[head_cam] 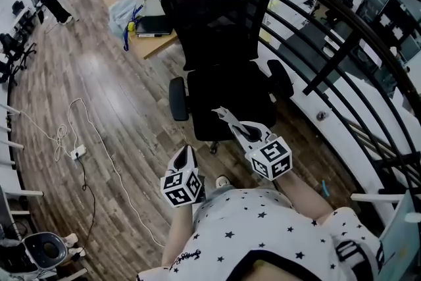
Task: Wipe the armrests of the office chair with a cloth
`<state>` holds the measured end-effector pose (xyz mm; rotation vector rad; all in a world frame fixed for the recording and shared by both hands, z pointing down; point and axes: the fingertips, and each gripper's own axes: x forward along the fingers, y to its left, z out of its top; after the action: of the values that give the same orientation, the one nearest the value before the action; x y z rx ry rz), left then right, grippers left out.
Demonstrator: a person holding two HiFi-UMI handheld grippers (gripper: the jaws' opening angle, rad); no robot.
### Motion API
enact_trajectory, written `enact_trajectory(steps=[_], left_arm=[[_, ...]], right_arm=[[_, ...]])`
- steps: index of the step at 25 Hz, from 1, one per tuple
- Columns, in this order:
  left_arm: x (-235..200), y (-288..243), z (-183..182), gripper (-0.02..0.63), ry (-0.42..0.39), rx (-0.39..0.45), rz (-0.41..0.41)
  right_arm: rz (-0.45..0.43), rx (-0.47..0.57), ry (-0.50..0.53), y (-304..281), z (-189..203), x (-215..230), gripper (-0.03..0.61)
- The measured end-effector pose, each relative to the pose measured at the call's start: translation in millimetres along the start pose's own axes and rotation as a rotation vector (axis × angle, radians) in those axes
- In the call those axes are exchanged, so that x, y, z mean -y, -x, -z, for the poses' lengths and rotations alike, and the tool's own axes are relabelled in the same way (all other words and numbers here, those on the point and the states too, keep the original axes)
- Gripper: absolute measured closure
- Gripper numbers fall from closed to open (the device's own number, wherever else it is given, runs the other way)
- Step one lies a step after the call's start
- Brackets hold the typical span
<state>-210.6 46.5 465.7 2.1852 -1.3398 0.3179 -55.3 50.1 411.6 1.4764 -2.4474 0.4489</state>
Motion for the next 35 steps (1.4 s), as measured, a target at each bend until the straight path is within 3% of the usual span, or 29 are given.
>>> enact_trajectory(steps=[14,26,35], left_arm=[[-43.7,-19.1,-1.8,0.606,0.063,-0.030,-0.045],[-72.5,-55.3,-9.3,0.606,0.129,-0.050,-0.153],[-88.6,-92.8,-5.5,0.606,0.185,-0.083,-0.200]], right_arm=[[-0.021,-0.052,0.017,-64.7,-10.2,5.9,0.553],[-0.145,-0.076,0.091,-148.7,-34.8,23.3,0.553],[-0.212,-0.147,0.127,-214.6,-27.5,38.5,0.552]])
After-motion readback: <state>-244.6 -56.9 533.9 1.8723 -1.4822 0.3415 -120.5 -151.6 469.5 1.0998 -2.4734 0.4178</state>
